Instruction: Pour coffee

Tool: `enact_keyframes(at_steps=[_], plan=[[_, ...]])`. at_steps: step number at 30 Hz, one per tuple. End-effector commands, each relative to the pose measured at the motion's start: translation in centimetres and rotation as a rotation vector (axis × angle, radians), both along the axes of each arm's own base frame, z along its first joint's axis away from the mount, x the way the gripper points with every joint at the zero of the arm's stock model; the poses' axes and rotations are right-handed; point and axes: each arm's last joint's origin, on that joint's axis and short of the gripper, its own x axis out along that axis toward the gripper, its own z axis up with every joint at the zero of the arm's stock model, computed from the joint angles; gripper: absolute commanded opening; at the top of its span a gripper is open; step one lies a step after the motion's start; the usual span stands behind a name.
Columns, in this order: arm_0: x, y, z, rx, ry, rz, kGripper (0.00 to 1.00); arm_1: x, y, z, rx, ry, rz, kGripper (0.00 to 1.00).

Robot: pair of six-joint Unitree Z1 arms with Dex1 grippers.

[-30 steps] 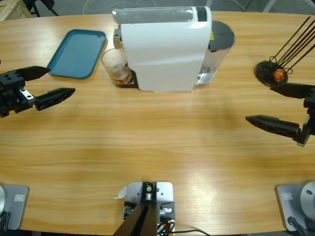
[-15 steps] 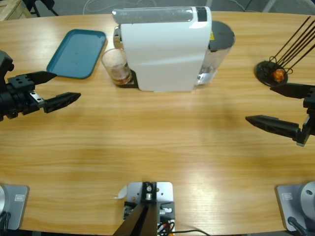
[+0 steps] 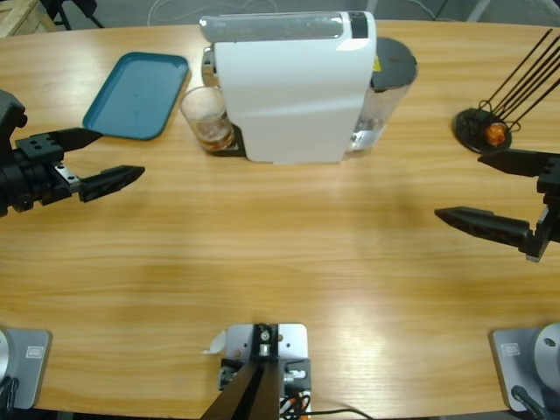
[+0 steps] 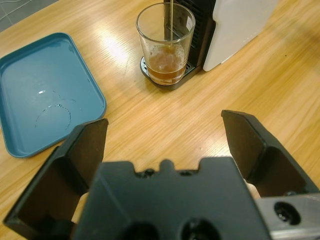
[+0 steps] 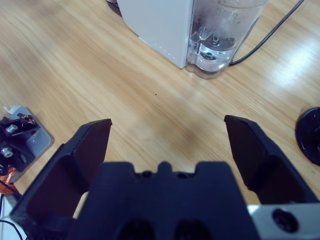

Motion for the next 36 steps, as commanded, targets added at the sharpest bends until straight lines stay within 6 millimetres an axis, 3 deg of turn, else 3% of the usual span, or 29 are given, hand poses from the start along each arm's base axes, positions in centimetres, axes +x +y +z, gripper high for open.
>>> enact_keyframes(at_steps=[1, 13, 36], plan=[[-0.7, 0.3, -0.6, -0.011, 0.032, -0.035, 1.0, 0.1, 0.3, -1.1, -0.03, 0.043, 0.031, 0.996], [0.4, -0.7, -1.6, 0.03, 0.08, -0.041, 1.0, 0.2, 0.4, -1.2, -0.03, 0.051, 0.04, 0.996], [0.2, -0.5, -1.5, 0.022, 0.077, -0.041, 1.0, 0.2, 0.5, -1.2, -0.025, 0.055, 0.047, 0.996]])
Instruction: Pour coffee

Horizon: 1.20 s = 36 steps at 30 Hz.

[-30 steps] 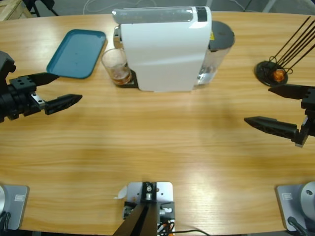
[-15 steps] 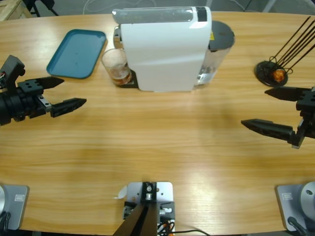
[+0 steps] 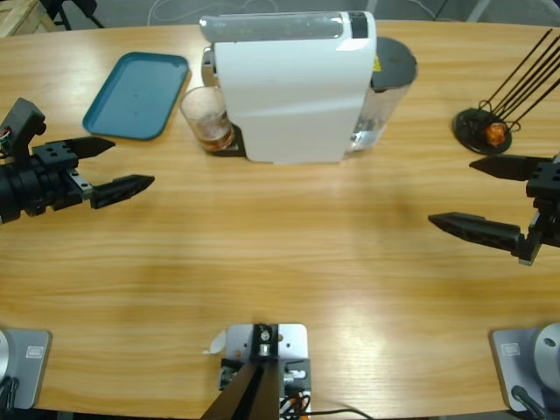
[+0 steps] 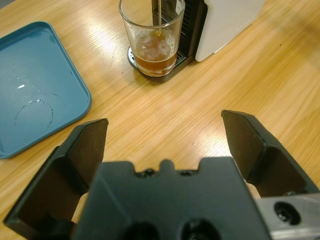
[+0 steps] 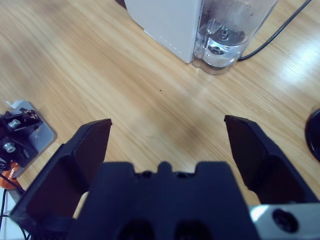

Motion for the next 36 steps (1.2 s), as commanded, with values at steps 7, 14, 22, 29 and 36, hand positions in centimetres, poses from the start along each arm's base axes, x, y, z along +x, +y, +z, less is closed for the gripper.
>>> enact_keyframes(at_steps=[7, 14, 22, 29, 36], plan=[[-0.24, 0.12, -0.79, 0.006, 0.033, -0.003, 1.0, -0.2, 0.08, -0.82, -0.013, 0.027, 0.027, 0.996], [-0.21, 0.08, -0.86, 0.009, 0.036, -0.005, 1.0, -0.21, 0.07, -0.81, -0.012, 0.026, 0.027, 0.996], [-0.16, 0.03, -0.88, 0.01, 0.038, -0.007, 1.0, -0.19, 0.08, -0.83, -0.014, 0.027, 0.027, 0.996], [-0.11, -0.05, -0.93, 0.012, 0.04, -0.012, 1.0, -0.2, 0.08, -0.82, -0.014, 0.026, 0.027, 0.996], [-0.11, -0.05, -0.92, 0.012, 0.04, -0.012, 1.0, -0.21, 0.07, -0.81, -0.013, 0.026, 0.028, 0.996]])
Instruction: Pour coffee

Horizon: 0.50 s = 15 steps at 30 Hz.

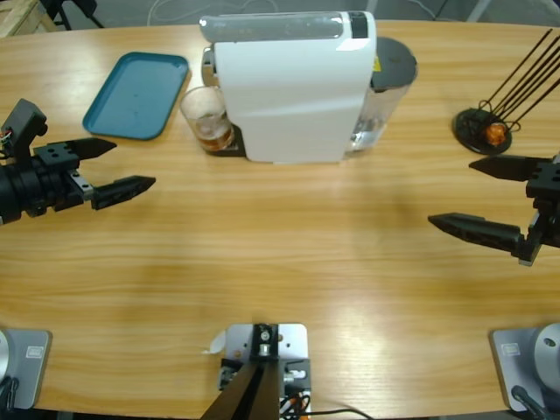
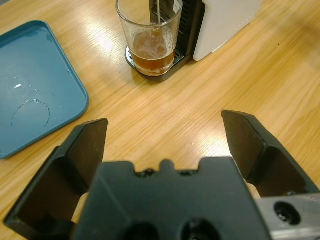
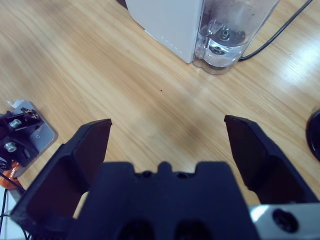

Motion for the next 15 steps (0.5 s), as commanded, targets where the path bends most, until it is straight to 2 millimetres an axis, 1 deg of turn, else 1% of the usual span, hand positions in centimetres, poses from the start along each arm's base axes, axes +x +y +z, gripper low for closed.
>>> enact_keyframes(at_steps=[1, 10, 11, 15], plan=[[-0.1, 0.0, -0.9, 0.015, 0.033, -0.008, 1.0, -0.2, 0.1, -0.8, -0.015, 0.025, 0.025, 0.996], [-0.1, 0.0, -0.9, 0.013, 0.034, -0.013, 1.0, -0.2, 0.1, -0.8, -0.015, 0.026, 0.024, 0.996], [-0.2, 0.0, -0.8, 0.011, 0.031, -0.013, 1.0, 0.0, 0.2, -0.5, -0.016, 0.03, 0.019, 0.998], [-0.2, 0.1, -0.7, 0.005, 0.026, -0.018, 1.0, 2.2, 1.7, 4.1, -0.081, 0.07, -0.006, 1.0]])
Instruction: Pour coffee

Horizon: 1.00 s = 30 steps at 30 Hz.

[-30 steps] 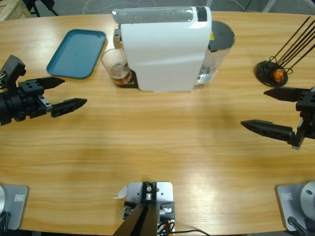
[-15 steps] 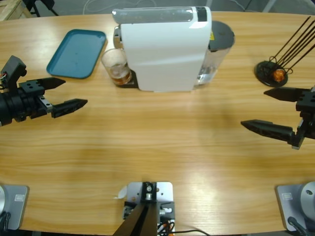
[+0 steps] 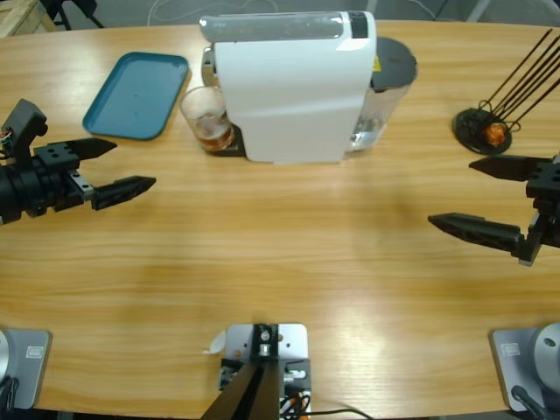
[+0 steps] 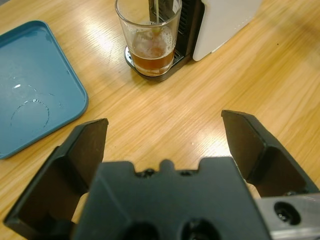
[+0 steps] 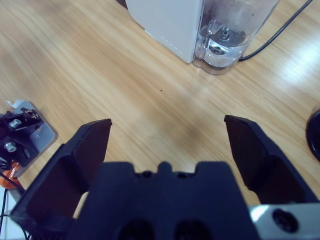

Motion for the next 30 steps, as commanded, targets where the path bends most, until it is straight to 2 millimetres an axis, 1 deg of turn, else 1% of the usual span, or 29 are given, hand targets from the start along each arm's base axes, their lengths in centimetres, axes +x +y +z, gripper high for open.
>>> enact_keyframes(at_steps=[1, 2, 3, 4, 5, 6, 8, 10, 12, 14, 16, 18, 19, 21, 26, 28, 30], plan=[[-0.2, 0.0, -0.7, 0.007, 0.028, -0.023, 1.0, 3.0, 2.2, 5.3, -0.096, 0.066, -0.024, 0.983], [-0.2, -0.1, -0.7, 0.008, 0.025, -0.026, 1.0, 3.9, 2.7, 6.5, -0.116, 0.074, -0.039, 0.836], [-0.1, -0.1, -0.6, 0.008, 0.017, -0.03, 1.0, 5.0, 3.2, 7.6, -0.133, 0.092, -0.054, 0.572], [-0.1, -0.1, -0.5, 0.008, 0.011, -0.032, 1.0, 6.1, 3.8, 8.5, -0.141, 0.1, -0.061, 0.368], [-0.2, 0.0, -0.4, 0.007, 0.007, -0.033, 1.0, 7.2, 4.4, 9.3, -0.15, 0.092, -0.053, 0.211], [-0.2, 0.0, -0.4, 0.005, 0.004, -0.033, 1.0, 8.5, 5.2, 10.2, -0.157, 0.08, -0.048, 0.103], [-0.2, 0.0, -0.4, 0.004, 0.003, -0.033, 1.0, 10.8, 6.3, 11.5, -0.165, 0.077, -0.057, 0.087], [-0.2, 0.0, -0.4, 0.007, 0.002, -0.034, 1.0, 13.2, 7.4, 13.1, -0.196, 0.065, -0.071, 0.0], [-0.2, 0.0, -0.4, 0.009, 0.005, -0.034, 1.0, 16.2, 8.3, 14.4, -0.247, 0.054, -0.115, 0.0], [-0.2, 0.0, -0.4, 0.01, 0.004, -0.033, 1.0, 19.0, 9.1, 15.4, -0.287, 0.039, -0.162, 0.0], [-0.2, 0.0, -0.4, 0.008, 0.001, -0.033, 1.0, 21.4, 10.0, 15.8, -0.333, 0.024, -0.201, 0.0], [-0.2, 0.0, -0.4, 0.008, -0.001, -0.034, 1.0, 23.0, 10.7, 15.4, -0.355, 0.025, -0.202, 0.0], [-0.2, 0.0, -0.3, 0.008, -0.002, -0.035, 1.0, 23.7, 11.2, 14.9, -0.364, 0.039, -0.198, 0.0], [-0.2, 0.0, -0.4, 0.01, 0.0, -0.035, 1.0, 24.5, 12.3, 13.8, -0.384, 0.075, -0.173, 0.0], [-0.1, -0.1, -0.5, 0.013, 0.004, -0.035, 1.0, 24.6, 15.8, 11.2, -0.417, 0.122, -0.114, 0.0], [0.0, -0.2, -0.6, 0.017, 0.009, -0.035, 1.0, 24.8, 16.4, 10.6, -0.42, 0.134, -0.107, 0.0], [0.2, -0.3, -0.8, 0.021, 0.014, -0.036, 1.0, 24.7, 16.8, 10.5, -0.423, 0.139, -0.105, 0.0]])
